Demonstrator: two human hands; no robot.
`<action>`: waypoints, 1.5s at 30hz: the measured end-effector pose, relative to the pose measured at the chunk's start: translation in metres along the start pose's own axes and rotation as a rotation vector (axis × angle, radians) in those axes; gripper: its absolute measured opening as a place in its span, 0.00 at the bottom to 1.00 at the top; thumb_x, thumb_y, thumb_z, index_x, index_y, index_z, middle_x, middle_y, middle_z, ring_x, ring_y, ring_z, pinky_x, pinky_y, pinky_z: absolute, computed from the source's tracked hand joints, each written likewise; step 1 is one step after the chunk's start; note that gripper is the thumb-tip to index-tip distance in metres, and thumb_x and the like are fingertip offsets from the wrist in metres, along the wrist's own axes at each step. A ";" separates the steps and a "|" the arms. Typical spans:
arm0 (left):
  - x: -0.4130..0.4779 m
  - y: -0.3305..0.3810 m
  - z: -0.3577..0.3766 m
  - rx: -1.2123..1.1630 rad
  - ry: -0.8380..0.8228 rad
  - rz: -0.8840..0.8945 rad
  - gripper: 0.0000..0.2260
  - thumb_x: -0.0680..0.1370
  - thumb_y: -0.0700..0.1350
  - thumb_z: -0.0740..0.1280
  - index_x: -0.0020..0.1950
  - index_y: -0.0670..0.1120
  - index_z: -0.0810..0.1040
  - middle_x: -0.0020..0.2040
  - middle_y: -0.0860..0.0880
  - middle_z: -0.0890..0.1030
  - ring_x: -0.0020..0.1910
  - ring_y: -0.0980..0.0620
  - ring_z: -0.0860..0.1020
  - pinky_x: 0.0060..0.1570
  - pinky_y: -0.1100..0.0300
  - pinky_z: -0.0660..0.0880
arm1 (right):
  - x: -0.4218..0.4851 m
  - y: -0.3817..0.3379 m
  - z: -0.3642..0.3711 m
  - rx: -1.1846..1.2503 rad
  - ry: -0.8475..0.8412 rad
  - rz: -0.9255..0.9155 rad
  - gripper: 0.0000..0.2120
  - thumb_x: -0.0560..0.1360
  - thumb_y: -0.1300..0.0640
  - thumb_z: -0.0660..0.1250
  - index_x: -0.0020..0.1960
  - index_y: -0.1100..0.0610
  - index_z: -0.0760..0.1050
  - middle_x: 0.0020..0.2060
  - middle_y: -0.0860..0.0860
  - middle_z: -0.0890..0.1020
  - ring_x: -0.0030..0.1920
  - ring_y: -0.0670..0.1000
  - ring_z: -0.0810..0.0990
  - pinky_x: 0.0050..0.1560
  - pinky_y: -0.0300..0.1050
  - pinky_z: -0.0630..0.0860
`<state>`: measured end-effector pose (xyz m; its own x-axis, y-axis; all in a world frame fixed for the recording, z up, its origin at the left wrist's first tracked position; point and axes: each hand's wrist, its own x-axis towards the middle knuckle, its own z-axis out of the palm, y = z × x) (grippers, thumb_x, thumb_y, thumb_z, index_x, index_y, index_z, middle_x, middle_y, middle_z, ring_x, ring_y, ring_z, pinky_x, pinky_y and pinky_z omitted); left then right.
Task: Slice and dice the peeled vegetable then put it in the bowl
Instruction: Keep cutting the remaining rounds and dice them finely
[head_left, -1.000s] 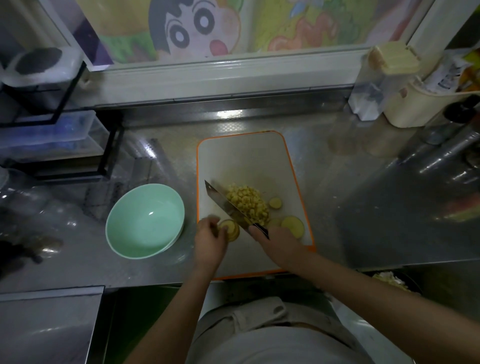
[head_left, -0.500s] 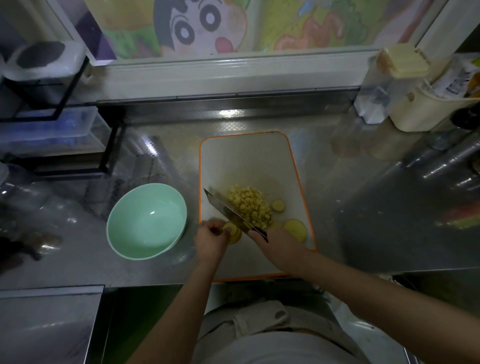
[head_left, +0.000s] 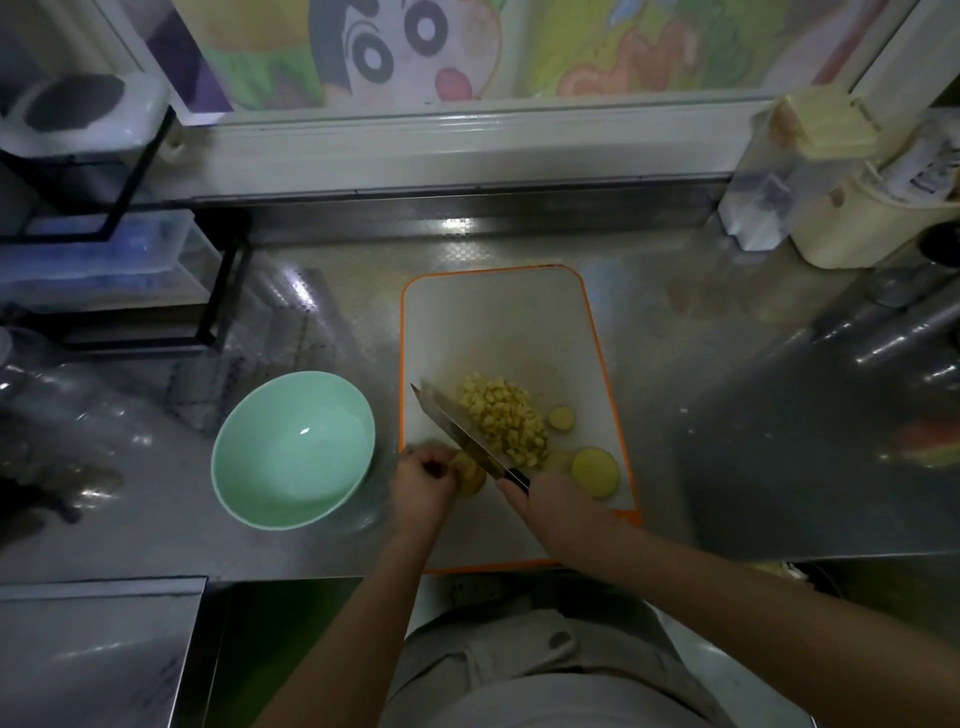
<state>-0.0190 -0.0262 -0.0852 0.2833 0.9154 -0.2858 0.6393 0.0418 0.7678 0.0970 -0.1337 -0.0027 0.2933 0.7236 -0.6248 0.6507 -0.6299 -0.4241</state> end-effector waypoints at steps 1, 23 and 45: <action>0.000 0.000 0.001 0.004 0.000 -0.003 0.04 0.69 0.37 0.71 0.39 0.46 0.82 0.42 0.46 0.80 0.41 0.51 0.77 0.33 0.74 0.66 | 0.001 -0.003 0.001 -0.013 0.018 0.014 0.21 0.83 0.53 0.51 0.67 0.67 0.66 0.40 0.56 0.74 0.44 0.55 0.77 0.42 0.47 0.69; 0.002 -0.001 0.000 -0.080 -0.031 0.067 0.10 0.68 0.31 0.71 0.37 0.46 0.77 0.36 0.52 0.77 0.42 0.49 0.75 0.37 0.74 0.67 | 0.037 0.017 0.006 0.195 0.040 0.008 0.24 0.81 0.44 0.52 0.59 0.63 0.73 0.35 0.50 0.72 0.34 0.44 0.69 0.45 0.43 0.67; -0.002 -0.009 0.003 -0.218 0.016 0.047 0.16 0.71 0.33 0.69 0.33 0.49 0.68 0.36 0.46 0.74 0.39 0.48 0.73 0.39 0.60 0.69 | 0.003 0.009 -0.001 0.085 0.143 -0.092 0.21 0.80 0.45 0.56 0.35 0.57 0.65 0.29 0.51 0.69 0.32 0.51 0.72 0.28 0.41 0.64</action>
<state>-0.0228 -0.0296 -0.0931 0.2971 0.9245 -0.2389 0.4550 0.0829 0.8866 0.1041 -0.1374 -0.0079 0.3360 0.8079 -0.4841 0.6194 -0.5767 -0.5326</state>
